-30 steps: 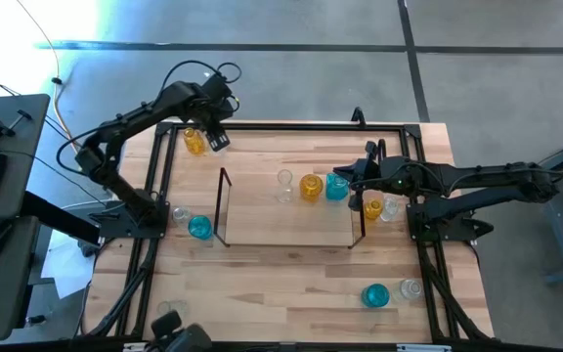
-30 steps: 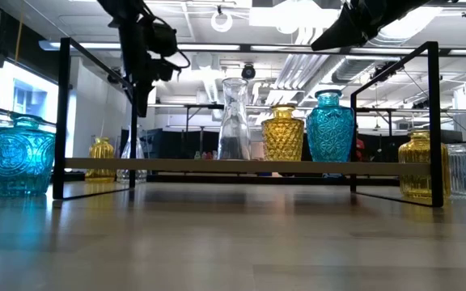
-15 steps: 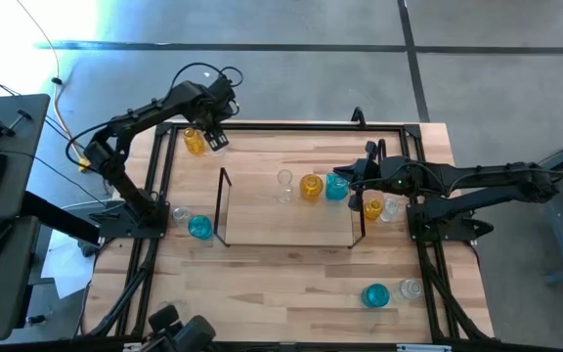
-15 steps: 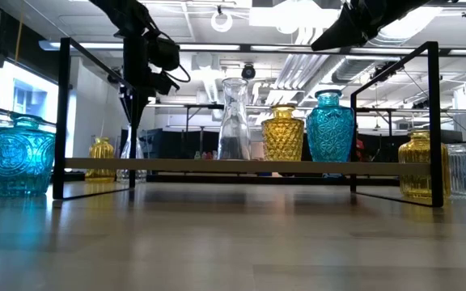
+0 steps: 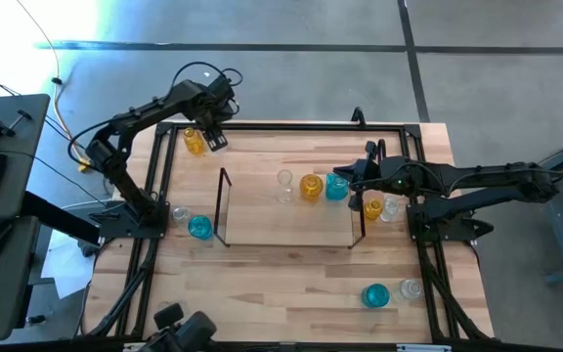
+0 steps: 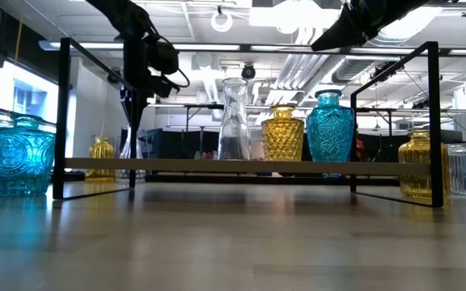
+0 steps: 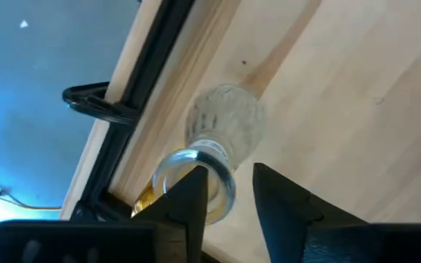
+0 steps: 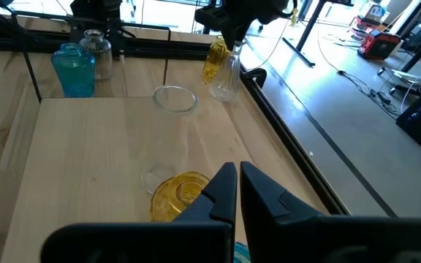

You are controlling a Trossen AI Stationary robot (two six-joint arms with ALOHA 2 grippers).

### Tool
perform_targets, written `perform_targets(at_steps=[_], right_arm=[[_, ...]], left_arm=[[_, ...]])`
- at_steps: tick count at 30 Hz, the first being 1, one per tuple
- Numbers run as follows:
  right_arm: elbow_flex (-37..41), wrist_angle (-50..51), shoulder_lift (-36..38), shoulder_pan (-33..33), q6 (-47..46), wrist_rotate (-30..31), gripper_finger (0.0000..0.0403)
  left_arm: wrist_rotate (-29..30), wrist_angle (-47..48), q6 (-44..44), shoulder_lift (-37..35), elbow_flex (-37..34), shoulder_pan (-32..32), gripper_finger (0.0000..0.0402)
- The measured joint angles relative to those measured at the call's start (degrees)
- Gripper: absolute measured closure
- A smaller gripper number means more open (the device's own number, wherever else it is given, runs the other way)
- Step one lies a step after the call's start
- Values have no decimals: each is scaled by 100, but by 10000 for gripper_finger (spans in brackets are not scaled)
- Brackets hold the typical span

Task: Sort vases onto shelf
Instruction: Put the transparent vase on the shelf

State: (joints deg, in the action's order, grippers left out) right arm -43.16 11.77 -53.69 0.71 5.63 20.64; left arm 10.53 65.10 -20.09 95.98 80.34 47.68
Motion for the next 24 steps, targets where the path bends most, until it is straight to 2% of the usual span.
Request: perform_targets(at_steps=[12, 20, 24], right_arm=[[-2, 0, 0, 0, 40, 0, 403], [-2, -2, 0, 0, -63, 0, 403], [-2, -4, 0, 0, -63, 0, 403]], left_arm=[[54, 85, -286, -101, -4, -61, 385], [107, 147, -357, -346, -4, -101, 386], [221, 297, -401, -586, 69, -327, 386]])
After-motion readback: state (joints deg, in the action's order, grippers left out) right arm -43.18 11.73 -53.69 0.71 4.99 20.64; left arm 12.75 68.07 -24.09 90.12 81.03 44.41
